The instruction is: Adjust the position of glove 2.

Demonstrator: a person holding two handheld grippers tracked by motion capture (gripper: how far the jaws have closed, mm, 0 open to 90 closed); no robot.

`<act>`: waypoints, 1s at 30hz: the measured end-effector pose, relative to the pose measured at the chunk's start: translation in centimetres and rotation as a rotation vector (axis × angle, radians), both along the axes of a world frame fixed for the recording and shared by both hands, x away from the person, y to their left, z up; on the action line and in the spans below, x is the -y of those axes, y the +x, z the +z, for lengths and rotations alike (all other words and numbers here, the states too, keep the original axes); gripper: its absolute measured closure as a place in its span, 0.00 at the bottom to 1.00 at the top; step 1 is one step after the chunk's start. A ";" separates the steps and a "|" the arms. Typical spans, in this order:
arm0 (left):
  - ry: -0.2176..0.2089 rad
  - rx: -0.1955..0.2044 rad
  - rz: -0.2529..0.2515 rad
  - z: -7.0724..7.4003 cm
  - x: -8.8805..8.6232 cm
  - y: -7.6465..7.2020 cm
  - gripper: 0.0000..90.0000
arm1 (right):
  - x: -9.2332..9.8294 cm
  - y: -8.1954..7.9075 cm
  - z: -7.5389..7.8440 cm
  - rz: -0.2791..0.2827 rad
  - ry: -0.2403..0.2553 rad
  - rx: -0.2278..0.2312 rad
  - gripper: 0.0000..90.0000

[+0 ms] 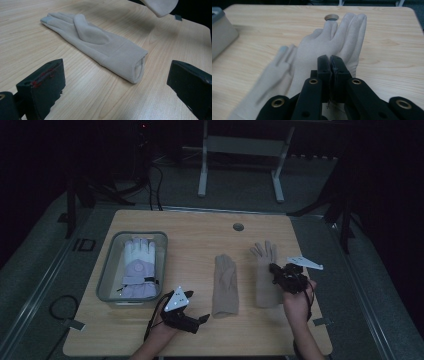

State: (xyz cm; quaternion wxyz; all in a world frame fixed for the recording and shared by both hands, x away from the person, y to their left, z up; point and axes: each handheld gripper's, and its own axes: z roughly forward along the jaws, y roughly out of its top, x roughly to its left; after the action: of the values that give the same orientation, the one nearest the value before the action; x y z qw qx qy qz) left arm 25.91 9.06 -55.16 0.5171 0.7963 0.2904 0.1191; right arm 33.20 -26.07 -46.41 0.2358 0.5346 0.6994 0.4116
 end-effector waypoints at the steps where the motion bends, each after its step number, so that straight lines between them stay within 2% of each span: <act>1: 0.003 0.002 0.000 0.0 0.0 0.0 0.02 | -0.6 0.0 0.0 -0.006 0.014 -0.001 0.96; 6: -0.001 0.015 -0.009 0.2 0.1 0.0 0.02 | -3.8 0.0 -0.2 -0.009 0.066 -0.014 0.96; 10: 0.004 0.013 -0.020 0.0 0.2 0.3 0.02 | -5.7 -0.1 -0.4 -0.003 0.079 -0.021 0.96; 11: 0.007 0.010 -0.021 0.0 0.2 0.4 0.02 | -6.9 -0.3 -0.6 -0.007 0.079 -0.023 0.96; 13: -0.002 0.004 -0.022 -0.1 0.2 0.6 0.02 | -8.0 -0.3 -0.8 -0.006 0.105 -0.035 0.96; 16: -0.011 0.002 -0.024 -0.1 0.2 0.8 0.02 | -9.5 -0.5 -1.2 -0.006 0.113 -0.044 0.96; 21: -0.011 0.004 -0.028 0.0 0.2 0.8 0.02 | -10.7 -0.4 -1.8 -0.005 0.132 -0.069 0.96; 23: -0.011 0.002 -0.029 -0.1 0.2 0.8 0.02 | -11.4 -0.3 -2.4 -0.008 0.107 -0.065 0.96; 25: -0.007 0.001 -0.031 -0.1 0.3 0.7 0.02 | -11.6 -0.2 -3.0 -0.005 0.119 -0.090 0.96; 30: -0.003 0.000 -0.030 -0.2 0.3 0.6 0.02 | -11.8 0.1 -4.3 -0.007 0.100 -0.120 0.96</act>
State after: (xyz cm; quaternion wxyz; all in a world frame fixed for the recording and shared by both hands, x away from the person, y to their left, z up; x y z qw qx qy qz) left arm 26.53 8.76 -55.35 0.5199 0.7999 0.2786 0.1107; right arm 33.28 -14.26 -50.76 0.1680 0.5717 0.6891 0.4124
